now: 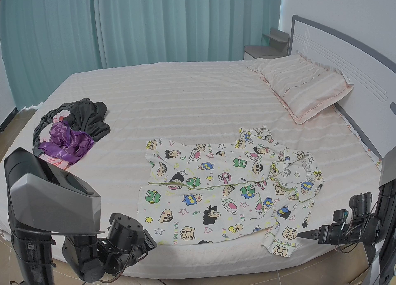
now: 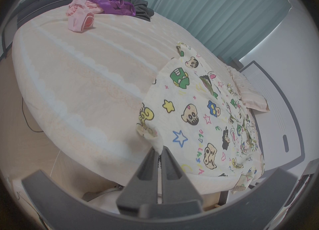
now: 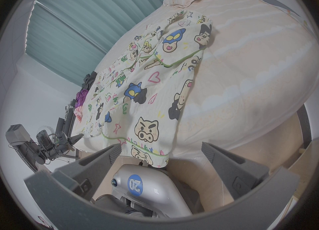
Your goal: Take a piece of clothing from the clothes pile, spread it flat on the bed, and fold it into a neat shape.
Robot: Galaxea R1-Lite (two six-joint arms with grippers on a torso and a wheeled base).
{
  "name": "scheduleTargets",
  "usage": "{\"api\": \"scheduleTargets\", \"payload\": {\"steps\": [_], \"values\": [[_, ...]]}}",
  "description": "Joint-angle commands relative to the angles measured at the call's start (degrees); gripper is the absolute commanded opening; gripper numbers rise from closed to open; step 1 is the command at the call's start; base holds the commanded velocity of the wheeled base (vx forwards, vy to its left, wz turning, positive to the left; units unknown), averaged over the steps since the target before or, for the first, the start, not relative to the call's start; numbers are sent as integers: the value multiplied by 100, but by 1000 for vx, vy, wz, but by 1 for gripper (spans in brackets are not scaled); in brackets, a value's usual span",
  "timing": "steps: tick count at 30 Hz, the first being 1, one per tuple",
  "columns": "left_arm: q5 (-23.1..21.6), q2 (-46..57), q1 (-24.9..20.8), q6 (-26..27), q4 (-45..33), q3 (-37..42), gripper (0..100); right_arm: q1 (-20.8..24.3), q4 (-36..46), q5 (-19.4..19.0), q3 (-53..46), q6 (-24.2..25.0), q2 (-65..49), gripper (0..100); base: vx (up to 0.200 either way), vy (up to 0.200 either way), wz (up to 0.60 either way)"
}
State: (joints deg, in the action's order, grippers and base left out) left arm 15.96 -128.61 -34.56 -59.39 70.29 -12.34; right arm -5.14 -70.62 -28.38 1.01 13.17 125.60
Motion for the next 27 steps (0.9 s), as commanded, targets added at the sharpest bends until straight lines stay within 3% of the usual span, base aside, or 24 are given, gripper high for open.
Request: {"api": "scheduleTargets", "payload": {"steps": [1, 9, 14, 20, 27], "values": [[74, 310, 143, -2, 11, 38, 0, 128, -242, 140, -101, 28, 413, 100, 0, 0, 0], [311, 486, 318, -20, 64, 12, 0, 180, -1428, 219, -101, 547, 843, 100, 0, 0, 0], [435, 504, 406, -11, 213, 21, 0, 356, -1885, 430, -101, 608, 1309, 100, 0, 0, 0], [426, 451, 389, -20, 248, 30, 0, 761, -1920, 562, -101, 696, 1230, 100, 0, 0, 0], [426, 451, 380, -29, 257, 38, 0, 936, -1912, 667, -57, 705, 1107, 100, 0, 0, 0]]}}
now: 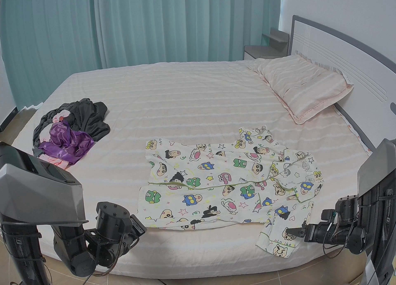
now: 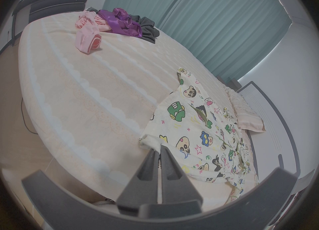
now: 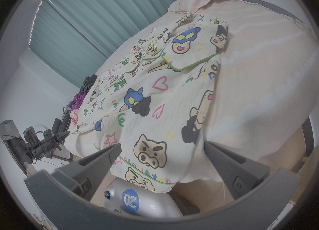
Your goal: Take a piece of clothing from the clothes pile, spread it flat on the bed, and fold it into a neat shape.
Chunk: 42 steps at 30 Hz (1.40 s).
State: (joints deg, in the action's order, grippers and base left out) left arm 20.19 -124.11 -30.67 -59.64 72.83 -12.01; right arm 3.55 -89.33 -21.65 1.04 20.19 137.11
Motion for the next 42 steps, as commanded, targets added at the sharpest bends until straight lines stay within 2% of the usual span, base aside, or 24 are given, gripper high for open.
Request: {"api": "scheduleTargets", "payload": {"steps": [1, 2, 3, 7, 20, 29, 35, 36, 42], "values": [[3, 1, -9, -4, -5, 5, 0, 67, -40, 21, -51, 3, -53, 100, 0, 0, 0], [3, 1, -9, -4, -5, 5, 0, 67, -40, 82, -51, 3, -44, 100, 0, 0, 0], [3, 1, -9, -4, -5, 5, 0, 67, -49, 152, -60, 3, -53, 0, 0, 0, 0], [-6, 1, -27, -13, -5, 5, 0, -47, -49, 302, -104, -24, -184, 0, 0, 0, 0], [3, 1, -44, -4, -5, 14, 0, -504, -49, 319, -86, -68, -650, 0, 0, 0, 0], [-6, -8, -106, -4, -5, 49, 0, -856, 12, 319, 520, -85, -747, 0, 0, 0, 0], [-6, -16, -106, -22, -5, 49, 0, -891, 241, 319, 784, -164, -712, 0, 0, 0, 0], [-15, -16, -106, -22, -5, 49, 0, -891, 320, 319, 810, -182, -721, 100, 0, 0, 0], [-6, -122, -132, -22, 3, 41, 0, -1075, 399, 284, 758, -384, -694, 100, 0, 0, 0]]}}
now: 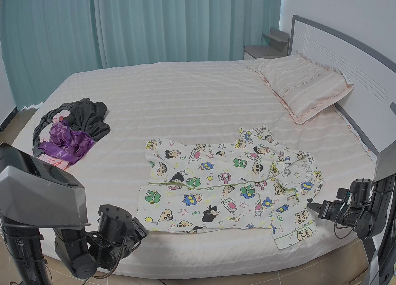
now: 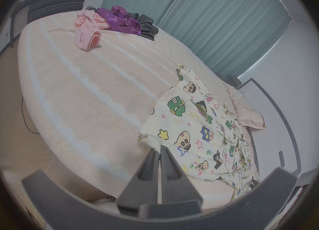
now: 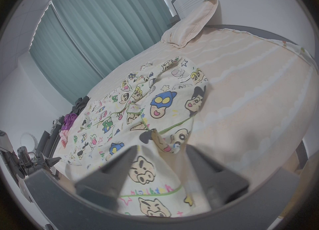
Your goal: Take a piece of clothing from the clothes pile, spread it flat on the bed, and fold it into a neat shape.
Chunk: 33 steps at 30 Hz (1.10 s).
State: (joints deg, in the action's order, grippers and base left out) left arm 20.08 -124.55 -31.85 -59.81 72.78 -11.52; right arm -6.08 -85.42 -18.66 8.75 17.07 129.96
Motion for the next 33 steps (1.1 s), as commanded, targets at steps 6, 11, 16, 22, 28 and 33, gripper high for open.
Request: {"api": "scheduleTargets", "payload": {"steps": [6, 11, 16, 22, 28, 33], "values": [[5, -78, -49, -5, 8, -8, 0, -798, -71, -770, -383, -793, 161, 100, 0, 0, 0], [5, -78, -49, -5, 8, -8, 0, -1000, -80, -1500, -717, -1294, 64, 100, 0, 0, 0], [14, -69, -58, -5, 17, 1, 0, -833, -80, -1869, -875, -1645, 126, 100, 0, 0, 0], [14, -69, -67, 4, 44, 1, 0, -464, -98, -1869, -831, -1759, 442, 100, 0, 0, 0], [14, -69, -67, 4, 44, 1, 0, -341, -177, -1869, -796, -1909, 688, 100, 0, 0, 0], [14, -69, -119, 13, 44, 9, 0, -358, -256, -1869, -796, -1918, 776, 100, 0, 0, 0]]}}
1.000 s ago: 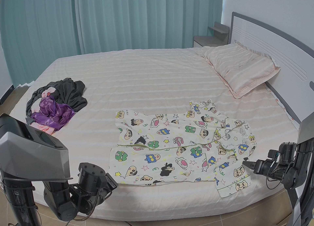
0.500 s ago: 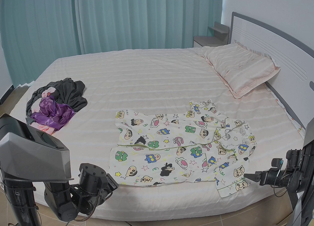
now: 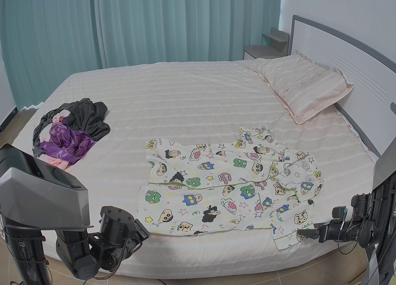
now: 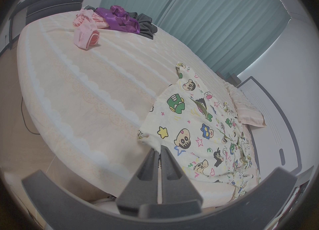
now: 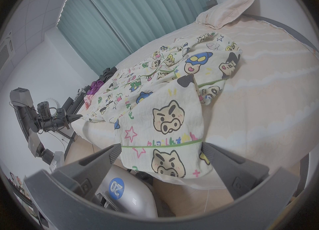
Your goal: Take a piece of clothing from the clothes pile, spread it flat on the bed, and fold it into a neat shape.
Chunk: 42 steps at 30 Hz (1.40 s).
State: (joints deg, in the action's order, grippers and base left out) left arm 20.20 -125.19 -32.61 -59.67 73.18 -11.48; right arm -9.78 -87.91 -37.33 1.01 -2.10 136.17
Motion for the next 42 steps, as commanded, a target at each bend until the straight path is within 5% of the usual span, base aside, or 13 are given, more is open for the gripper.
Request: {"api": "scheduleTargets", "payload": {"steps": [1, 16, 26, 27, 42], "values": [[2, -6, -52, 0, 3, 6, 0, 2, -16, -3, -13, -1, 156, 100, 0, 0, 0], [10, 3, -61, -9, 3, 15, 0, -332, -16, 6, 162, -19, 191, 100, 0, 0, 0], [10, 3, -52, -18, 3, 23, 0, 108, -16, 6, 162, -28, 410, 100, 0, 0, 0], [10, 3, -52, -18, 3, 32, 0, 108, -16, -3, 162, -28, 393, 0, 0, 0, 0], [107, 205, -202, 140, 56, 182, 0, -349, 634, -214, -101, -80, -627, 0, 0, 0, 0]]}}
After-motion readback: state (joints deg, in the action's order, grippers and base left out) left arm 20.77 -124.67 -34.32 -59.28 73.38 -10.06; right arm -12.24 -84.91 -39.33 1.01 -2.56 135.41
